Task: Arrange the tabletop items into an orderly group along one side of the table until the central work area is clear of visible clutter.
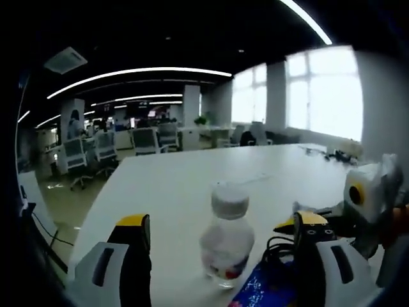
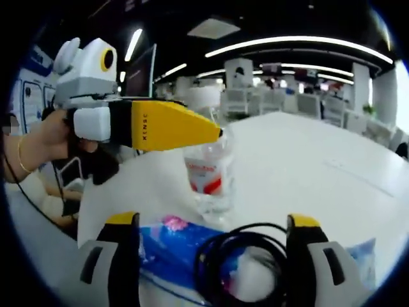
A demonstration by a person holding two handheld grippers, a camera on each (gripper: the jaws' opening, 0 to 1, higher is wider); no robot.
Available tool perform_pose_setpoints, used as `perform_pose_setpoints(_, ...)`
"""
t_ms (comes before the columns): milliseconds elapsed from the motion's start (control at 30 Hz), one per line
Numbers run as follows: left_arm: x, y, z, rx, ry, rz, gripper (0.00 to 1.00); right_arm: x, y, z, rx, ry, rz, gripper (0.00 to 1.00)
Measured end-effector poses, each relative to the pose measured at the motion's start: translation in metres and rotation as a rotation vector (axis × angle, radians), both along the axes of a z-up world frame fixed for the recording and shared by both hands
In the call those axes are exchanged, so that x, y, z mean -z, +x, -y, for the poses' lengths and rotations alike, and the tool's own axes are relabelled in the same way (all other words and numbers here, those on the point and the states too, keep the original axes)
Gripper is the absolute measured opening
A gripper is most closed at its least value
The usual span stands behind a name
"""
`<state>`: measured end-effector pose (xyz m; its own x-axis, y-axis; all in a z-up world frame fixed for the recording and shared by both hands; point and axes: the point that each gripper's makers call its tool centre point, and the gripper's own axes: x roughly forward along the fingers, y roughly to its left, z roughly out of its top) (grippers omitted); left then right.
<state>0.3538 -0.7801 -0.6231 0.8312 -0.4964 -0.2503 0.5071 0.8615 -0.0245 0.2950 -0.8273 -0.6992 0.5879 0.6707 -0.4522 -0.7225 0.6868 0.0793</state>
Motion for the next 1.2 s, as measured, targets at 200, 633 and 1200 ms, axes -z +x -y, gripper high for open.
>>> perform_pose_setpoints(200, 0.009, 0.001, -0.003, -0.014, 0.020, -0.011, 0.96, -0.002, -0.011, 0.009, 0.006, -0.006, -0.019, 1.00)
perform_pose_setpoints(633, 0.023, 0.002, 0.001, -0.002, 0.044, 0.008, 0.83, -0.025, -0.029, 0.025, 0.007, 0.001, -0.009, 1.00)
perform_pose_setpoints(1200, 0.038, 0.005, 0.005, -0.009, 0.071, -0.003, 0.62, -0.044, -0.047, 0.058, 0.060, 0.007, -0.020, 1.00)
